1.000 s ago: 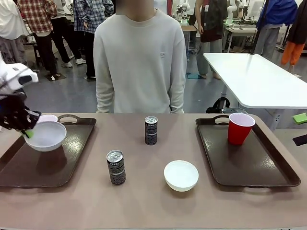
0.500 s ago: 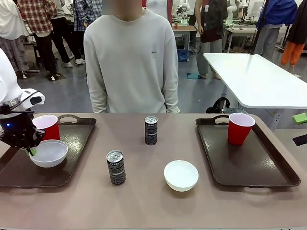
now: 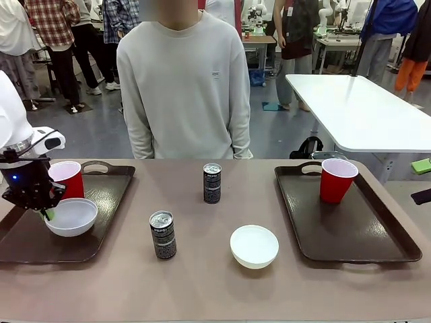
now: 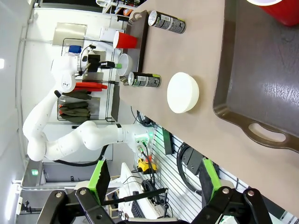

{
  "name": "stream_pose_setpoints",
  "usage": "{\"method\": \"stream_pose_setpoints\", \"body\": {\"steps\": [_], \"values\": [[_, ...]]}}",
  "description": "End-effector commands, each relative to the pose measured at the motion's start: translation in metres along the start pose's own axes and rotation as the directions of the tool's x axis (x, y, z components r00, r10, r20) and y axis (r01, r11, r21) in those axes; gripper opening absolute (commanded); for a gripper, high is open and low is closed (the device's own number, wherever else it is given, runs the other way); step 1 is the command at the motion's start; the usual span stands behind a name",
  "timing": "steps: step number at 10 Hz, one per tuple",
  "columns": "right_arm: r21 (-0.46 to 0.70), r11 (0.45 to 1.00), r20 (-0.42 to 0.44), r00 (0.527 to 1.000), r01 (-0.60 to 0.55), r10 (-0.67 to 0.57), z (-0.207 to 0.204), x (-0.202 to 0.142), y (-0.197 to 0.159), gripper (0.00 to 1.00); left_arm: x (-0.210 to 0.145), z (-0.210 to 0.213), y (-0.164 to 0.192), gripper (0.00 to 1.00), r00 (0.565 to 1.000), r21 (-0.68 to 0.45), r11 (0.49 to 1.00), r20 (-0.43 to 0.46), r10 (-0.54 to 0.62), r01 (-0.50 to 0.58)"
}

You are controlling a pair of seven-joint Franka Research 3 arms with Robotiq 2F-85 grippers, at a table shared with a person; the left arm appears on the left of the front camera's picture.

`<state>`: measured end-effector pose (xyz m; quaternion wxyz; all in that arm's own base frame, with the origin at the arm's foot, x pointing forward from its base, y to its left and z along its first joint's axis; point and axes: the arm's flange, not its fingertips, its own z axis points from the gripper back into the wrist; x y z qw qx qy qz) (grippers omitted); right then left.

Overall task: Prepare tableware on both trays.
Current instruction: Pick up a Picnic Bowl from the table and place it on a Handle tray.

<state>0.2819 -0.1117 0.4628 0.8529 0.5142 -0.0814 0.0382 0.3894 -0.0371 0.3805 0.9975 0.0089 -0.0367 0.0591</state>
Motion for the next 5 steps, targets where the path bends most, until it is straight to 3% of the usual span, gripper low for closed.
{"method": "stream_pose_setpoints", "body": {"steps": [1,2,3,4,5], "values": [[0.022,1.000,0.006,1.000,-0.005,0.005,0.0001,0.0007,0.0001,1.00,0.0131,-0.0251,0.0044,0.04,1.000,-0.035,0.999,-0.023,0.005,-0.006],[0.022,1.000,0.006,1.000,-0.005,0.005,0.0001,0.0007,0.0001,1.00,0.0135,-0.0265,0.0053,0.04,0.999,-0.036,0.999,-0.033,0.006,-0.007],[0.022,1.000,0.006,1.000,-0.005,0.005,0.0001,0.0007,0.0001,1.00,0.0126,-0.0251,0.0068,0.23,0.999,-0.023,1.000,-0.048,0.007,-0.008],[0.022,1.000,0.006,1.000,-0.005,0.005,0.0001,0.0007,0.0001,1.00,0.0120,-0.0240,0.0067,0.63,0.999,-0.027,1.000,-0.046,-0.007,0.006],[0.022,1.000,0.006,1.000,-0.005,0.005,0.0001,0.0007,0.0001,1.00,0.0111,-0.0211,0.0053,0.83,0.999,-0.031,0.999,-0.044,-0.018,0.017]]}}
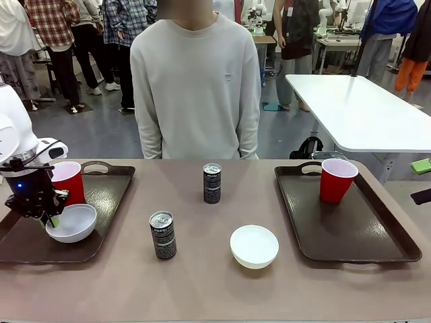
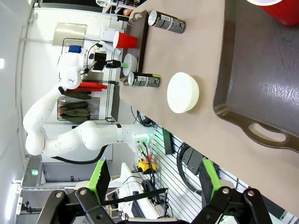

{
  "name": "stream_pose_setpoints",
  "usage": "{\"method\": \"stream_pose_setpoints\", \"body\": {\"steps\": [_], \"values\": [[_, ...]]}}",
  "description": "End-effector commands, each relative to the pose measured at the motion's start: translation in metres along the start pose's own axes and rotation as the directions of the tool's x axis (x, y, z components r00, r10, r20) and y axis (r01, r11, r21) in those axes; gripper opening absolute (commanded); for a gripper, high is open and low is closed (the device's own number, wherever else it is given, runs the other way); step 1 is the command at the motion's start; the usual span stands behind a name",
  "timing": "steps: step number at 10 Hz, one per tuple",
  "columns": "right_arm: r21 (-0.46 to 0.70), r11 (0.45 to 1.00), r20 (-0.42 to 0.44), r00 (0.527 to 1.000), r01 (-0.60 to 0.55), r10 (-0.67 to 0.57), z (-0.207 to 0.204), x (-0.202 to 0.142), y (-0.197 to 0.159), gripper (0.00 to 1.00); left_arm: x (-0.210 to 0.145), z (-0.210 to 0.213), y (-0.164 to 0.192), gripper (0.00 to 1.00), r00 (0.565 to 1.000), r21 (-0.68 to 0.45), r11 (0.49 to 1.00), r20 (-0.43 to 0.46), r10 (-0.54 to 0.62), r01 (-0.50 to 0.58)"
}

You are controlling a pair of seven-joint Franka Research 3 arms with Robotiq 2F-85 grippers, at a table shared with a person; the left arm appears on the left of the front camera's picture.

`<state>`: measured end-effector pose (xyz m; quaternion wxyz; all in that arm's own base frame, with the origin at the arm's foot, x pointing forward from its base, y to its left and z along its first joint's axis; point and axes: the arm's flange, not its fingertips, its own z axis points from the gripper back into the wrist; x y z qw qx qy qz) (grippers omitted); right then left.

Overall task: Prepare tableware on both trays.
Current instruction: Pick up a Picnic Bowl from the table and place it on a Handle tray.

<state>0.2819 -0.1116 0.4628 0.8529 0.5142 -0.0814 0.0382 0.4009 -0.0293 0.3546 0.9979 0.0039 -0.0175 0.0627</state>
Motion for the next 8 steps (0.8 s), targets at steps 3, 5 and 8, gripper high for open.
{"method": "stream_pose_setpoints", "body": {"steps": [3,5,8], "values": [[0.022,1.000,0.006,1.000,-0.005,0.005,0.000,0.001,0.000,1.00,-0.011,0.027,0.002,1.00,0.999,-0.045,0.998,0.011,-0.041,0.041],[0.022,1.000,0.006,1.000,-0.005,0.005,0.000,0.001,0.000,1.00,-0.015,0.046,0.003,0.63,0.998,-0.086,0.995,0.014,-0.056,0.057],[0.022,1.000,0.006,1.000,-0.005,0.005,0.000,0.001,0.000,1.00,-0.025,0.088,0.005,0.94,0.992,-0.355,0.932,-0.065,-0.110,0.080]]}}
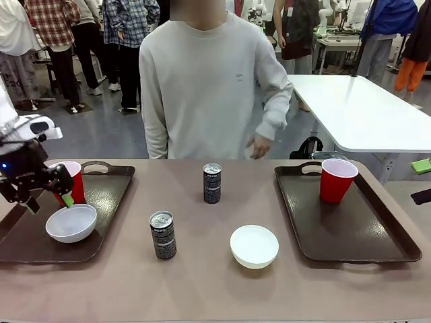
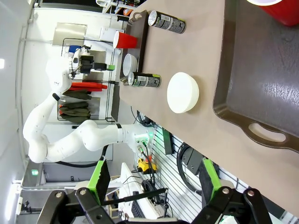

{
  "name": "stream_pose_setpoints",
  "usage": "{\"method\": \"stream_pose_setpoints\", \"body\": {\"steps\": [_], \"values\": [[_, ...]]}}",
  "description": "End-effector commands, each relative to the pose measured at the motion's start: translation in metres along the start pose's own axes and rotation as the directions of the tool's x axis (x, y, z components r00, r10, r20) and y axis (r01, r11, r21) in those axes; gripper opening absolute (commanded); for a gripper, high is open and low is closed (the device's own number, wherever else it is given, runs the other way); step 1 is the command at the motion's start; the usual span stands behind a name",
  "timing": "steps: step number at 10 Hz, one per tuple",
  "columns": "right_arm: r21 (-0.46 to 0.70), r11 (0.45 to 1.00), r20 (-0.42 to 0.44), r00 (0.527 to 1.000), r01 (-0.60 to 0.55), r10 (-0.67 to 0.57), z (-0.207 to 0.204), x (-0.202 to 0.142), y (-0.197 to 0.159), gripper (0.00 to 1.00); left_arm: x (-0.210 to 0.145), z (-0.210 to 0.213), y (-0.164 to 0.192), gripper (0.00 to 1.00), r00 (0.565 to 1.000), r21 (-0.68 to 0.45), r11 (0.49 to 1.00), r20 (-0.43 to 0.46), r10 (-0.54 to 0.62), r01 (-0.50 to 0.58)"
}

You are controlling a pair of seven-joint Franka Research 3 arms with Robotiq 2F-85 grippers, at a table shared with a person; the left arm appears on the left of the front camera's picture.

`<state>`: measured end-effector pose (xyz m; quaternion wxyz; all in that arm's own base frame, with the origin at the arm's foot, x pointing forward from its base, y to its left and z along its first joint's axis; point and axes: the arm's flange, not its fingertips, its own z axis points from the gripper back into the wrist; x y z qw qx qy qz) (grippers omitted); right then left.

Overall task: Prepare tableware on both trays.
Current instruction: Pick up a Picnic Bowl from the table and place it on a Handle tray.

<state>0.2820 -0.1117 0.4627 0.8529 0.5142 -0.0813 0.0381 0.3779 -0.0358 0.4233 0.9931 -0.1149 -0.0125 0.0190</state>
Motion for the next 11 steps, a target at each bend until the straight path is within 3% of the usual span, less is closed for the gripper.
{"method": "stream_pose_setpoints", "body": {"steps": [1,3,4,7,8,11], "values": [[0.022,1.000,0.006,1.000,-0.005,0.005,0.000,0.001,0.000,1.00,-0.010,0.038,0.006,1.00,0.996,-0.279,0.959,-0.058,-0.066,0.048],[0.022,1.000,0.006,1.000,-0.005,0.005,0.000,0.001,0.000,1.00,-0.023,0.074,0.021,0.98,0.999,-0.527,0.849,-0.004,-0.051,0.041],[0.022,1.000,0.006,1.000,-0.005,0.005,0.000,0.001,0.000,1.00,-0.027,0.083,0.027,0.98,0.999,-0.573,0.819,-0.013,-0.039,0.025],[0.022,1.000,0.006,1.000,-0.005,0.005,0.000,0.001,0.000,1.00,-0.014,0.100,0.054,0.98,0.984,-0.502,0.855,-0.167,0.054,-0.132],[0.022,1.000,0.006,1.000,-0.005,0.005,0.000,0.001,0.000,1.00,0.000,0.109,0.074,0.98,0.974,-0.509,0.843,-0.215,0.073,-0.175],[0.022,1.000,0.006,1.000,-0.005,0.005,0.000,0.001,0.000,1.00,0.015,0.126,0.123,0.98,0.977,-0.649,0.739,-0.202,0.065,-0.183]]}}
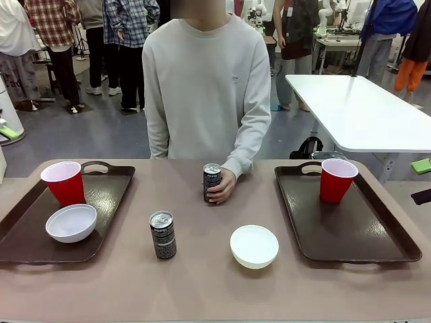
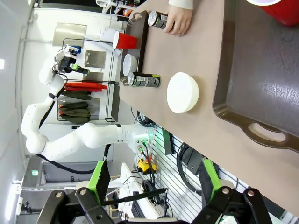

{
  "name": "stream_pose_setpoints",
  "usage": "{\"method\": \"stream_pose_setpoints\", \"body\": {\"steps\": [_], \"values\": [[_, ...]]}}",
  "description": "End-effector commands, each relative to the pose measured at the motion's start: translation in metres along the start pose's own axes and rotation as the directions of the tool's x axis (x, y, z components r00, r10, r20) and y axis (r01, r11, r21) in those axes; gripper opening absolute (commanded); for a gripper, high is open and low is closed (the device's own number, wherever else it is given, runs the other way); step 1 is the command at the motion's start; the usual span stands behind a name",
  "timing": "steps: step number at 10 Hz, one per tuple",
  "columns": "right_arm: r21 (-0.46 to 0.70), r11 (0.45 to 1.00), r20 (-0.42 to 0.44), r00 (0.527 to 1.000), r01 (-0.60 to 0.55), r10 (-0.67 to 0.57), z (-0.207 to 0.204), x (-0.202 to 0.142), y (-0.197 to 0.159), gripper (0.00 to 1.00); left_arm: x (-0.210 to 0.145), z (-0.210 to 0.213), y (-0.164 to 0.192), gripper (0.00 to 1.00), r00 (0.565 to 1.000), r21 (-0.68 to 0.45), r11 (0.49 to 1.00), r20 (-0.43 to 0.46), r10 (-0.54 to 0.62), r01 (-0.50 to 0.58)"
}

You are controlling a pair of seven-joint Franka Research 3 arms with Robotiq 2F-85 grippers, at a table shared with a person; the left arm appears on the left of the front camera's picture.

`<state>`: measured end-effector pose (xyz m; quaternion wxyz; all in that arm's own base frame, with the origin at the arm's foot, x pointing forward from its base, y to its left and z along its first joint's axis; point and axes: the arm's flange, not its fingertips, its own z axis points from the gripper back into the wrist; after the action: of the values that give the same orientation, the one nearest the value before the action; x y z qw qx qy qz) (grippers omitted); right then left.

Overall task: Prepare tableware on both trays.
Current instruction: Pick up a Picnic Bowl from the table and place it on a Handle tray.

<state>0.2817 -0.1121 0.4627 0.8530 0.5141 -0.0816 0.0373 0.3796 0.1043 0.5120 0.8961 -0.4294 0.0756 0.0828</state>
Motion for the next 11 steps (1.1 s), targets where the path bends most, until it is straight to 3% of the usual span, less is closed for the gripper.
{"method": "stream_pose_setpoints", "body": {"steps": [1,2,3,7,8,11], "values": [[0.023,1.000,0.005,1.000,-0.006,0.006,0.000,0.001,0.000,1.00,0.001,0.012,0.002,0.98,0.998,-0.067,0.996,0.000,-0.060,0.060],[0.023,1.000,0.005,1.000,-0.006,0.006,0.000,0.001,0.000,1.00,-0.003,0.004,0.002,0.98,0.984,-0.058,0.986,0.089,-0.152,0.157],[0.023,1.000,0.005,1.000,-0.006,0.006,0.000,0.001,0.000,1.00,0.003,0.010,0.004,0.98,1.000,-0.027,1.000,0.000,-0.012,0.012],[0.000,1.000,0.000,1.000,0.000,0.000,0.000,0.000,0.000,1.00,0.003,0.010,0.004,0.98,1.000,-0.027,1.000,0.000,-0.012,0.012],[-0.125,0.984,-0.041,0.991,-0.130,0.126,-0.020,-0.018,0.026,1.00,0.003,0.010,0.004,0.98,1.000,-0.027,1.000,0.000,-0.012,0.012],[-0.436,0.882,-0.079,0.984,-0.180,0.162,-0.093,-0.020,0.047,1.00,0.003,0.010,0.004,0.98,1.000,-0.027,1.000,0.000,-0.012,0.012]]}}
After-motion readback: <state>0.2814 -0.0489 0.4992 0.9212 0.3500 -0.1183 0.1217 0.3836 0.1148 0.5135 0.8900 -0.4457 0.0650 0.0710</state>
